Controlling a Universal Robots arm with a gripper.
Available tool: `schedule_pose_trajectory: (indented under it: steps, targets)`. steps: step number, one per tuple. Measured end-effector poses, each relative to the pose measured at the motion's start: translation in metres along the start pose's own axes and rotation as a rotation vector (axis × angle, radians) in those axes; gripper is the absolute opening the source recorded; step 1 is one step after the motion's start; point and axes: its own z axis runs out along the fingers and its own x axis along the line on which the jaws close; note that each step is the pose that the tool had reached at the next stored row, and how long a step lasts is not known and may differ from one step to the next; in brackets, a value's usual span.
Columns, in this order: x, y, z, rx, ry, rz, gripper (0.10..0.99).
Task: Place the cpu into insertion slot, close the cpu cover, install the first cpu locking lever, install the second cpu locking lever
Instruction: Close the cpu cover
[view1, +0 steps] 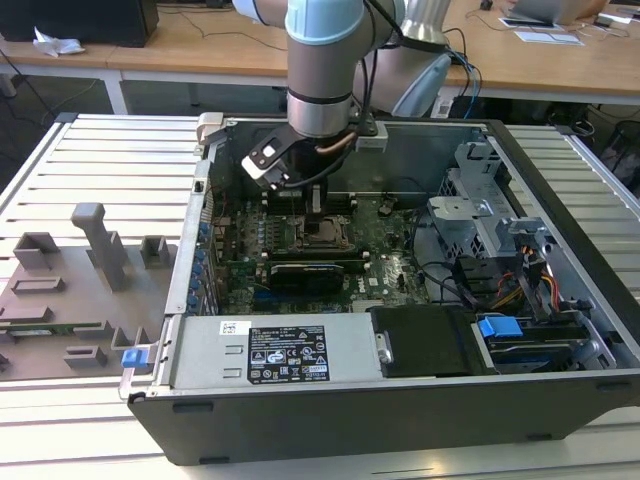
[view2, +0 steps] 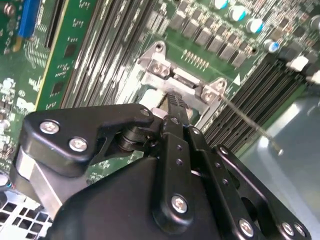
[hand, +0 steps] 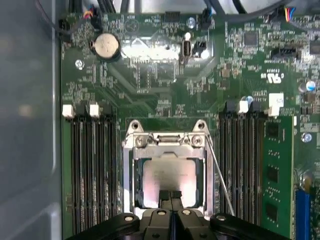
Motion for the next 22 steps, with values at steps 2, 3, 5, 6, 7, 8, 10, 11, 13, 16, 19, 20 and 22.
schedule_pose_trajectory:
  steps: [2, 3, 5, 6, 7, 8, 10, 11, 13, 16, 19, 20, 22]
  targets:
    - [-0.0001, 0.0062, -0.0034, 0.001, -0.0002, 0.0, 0.106]
    - [-0.0001, 0.0068, -0.0049, 0.001, -0.0001, 0.0, 0.106]
    - [-0.0002, 0.0074, -0.0109, 0.001, -0.0001, 0.0, 0.106]
    - [-0.0003, 0.0076, -0.0144, 0.001, -0.0002, 0.0, 0.106]
    - [-0.0004, 0.0076, -0.017, 0.001, -0.0001, 0.0, 0.106]
    - [-0.0004, 0.0077, -0.0186, 0.001, -0.0001, 0.0, 0.106]
    - [-0.0005, 0.0077, -0.0219, 0.001, -0.0002, 0.0, 0.106]
    - [-0.0005, 0.0077, -0.0235, 0.001, -0.0002, 0.0, 0.106]
    - [-0.0005, 0.0078, -0.025, 0.001, 0.0, 0.0, 0.106]
    - [-0.0006, 0.0078, -0.0272, 0.001, -0.0002, 0.0, 0.106]
    - [-0.0007, 0.0078, -0.0308, 0.001, -0.0002, 0.0, 0.106]
    - [-0.0008, 0.0078, -0.0334, 0.001, -0.0002, 0.0, 0.106]
    - [-0.0008, 0.0079, -0.0368, 0.001, -0.0002, 0.0, 0.106]
